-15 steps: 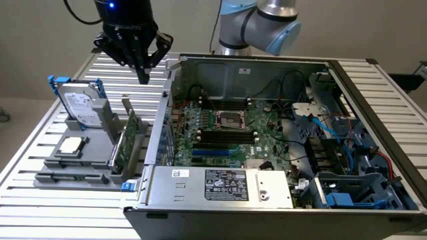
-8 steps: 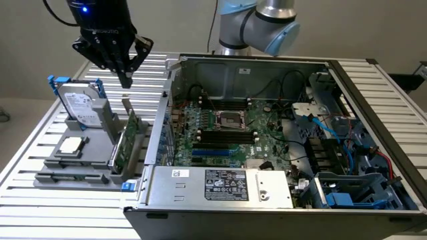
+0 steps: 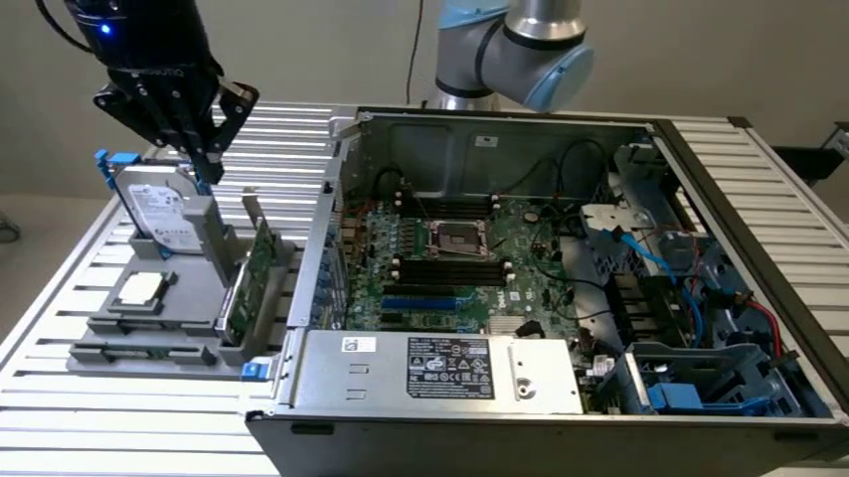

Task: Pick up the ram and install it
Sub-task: 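Reach for the ram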

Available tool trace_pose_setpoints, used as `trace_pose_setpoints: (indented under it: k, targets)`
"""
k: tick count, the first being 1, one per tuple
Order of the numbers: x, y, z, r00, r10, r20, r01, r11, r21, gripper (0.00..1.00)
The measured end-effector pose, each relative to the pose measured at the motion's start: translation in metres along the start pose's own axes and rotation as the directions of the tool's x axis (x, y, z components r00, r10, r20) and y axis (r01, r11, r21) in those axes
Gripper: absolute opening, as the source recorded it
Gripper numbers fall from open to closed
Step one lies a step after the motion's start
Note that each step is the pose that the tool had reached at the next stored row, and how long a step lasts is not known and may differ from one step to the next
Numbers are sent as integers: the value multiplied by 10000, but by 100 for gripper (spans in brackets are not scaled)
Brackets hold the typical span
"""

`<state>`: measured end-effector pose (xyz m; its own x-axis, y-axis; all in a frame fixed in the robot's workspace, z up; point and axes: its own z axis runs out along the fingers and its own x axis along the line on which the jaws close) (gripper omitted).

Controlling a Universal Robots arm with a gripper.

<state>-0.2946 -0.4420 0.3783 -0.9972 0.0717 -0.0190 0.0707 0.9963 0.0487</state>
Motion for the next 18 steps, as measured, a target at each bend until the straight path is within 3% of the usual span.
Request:
trace_pose_setpoints:
  k: [10, 18]
  targets:
    - [416, -184, 62, 10000, 0, -18, 0, 10000, 1, 11]
    - [606, -367, 145, 9999, 7, -147, -6, 10000, 10, 11]
